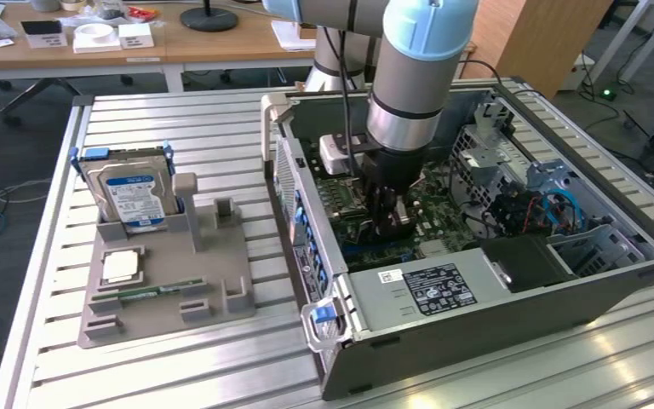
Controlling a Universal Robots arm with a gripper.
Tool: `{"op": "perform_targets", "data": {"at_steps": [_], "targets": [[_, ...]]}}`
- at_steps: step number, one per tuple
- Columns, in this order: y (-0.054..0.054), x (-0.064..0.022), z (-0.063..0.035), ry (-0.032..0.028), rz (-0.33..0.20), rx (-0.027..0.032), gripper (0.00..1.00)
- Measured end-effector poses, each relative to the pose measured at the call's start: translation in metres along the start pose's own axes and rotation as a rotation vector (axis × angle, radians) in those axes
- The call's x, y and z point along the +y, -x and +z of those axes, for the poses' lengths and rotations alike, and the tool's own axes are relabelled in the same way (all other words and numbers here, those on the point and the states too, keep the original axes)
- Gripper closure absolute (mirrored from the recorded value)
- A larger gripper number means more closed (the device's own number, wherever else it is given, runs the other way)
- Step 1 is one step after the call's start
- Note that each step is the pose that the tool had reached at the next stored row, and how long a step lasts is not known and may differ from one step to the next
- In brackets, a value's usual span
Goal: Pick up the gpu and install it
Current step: 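Insert the gpu into the slot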
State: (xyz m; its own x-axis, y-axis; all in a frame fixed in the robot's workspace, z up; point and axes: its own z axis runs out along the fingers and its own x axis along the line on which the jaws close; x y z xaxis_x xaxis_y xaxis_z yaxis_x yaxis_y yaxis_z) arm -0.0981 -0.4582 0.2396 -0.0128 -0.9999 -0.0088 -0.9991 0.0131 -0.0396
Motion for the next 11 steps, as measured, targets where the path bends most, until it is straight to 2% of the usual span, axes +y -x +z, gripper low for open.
{"op": "perform_targets", "data": {"at_steps": [1, 2, 3, 4, 11], "targets": [[0.0, -0.0002, 0.0, 0.0, 0.0, -0.0001, 0.67], [0.0, -0.0002, 0.0, 0.0, 0.0, 0.0001, 0.55], [0.0, -0.0002, -0.0001, 0.0001, 0.0, 0.0001, 0.55], [0.0, -0.0002, -0.0001, 0.0001, 0.0, 0.0001, 0.49], [0.0, -0.0003, -0.0031, 0.0002, 0.0, 0.0002, 0.49]]}}
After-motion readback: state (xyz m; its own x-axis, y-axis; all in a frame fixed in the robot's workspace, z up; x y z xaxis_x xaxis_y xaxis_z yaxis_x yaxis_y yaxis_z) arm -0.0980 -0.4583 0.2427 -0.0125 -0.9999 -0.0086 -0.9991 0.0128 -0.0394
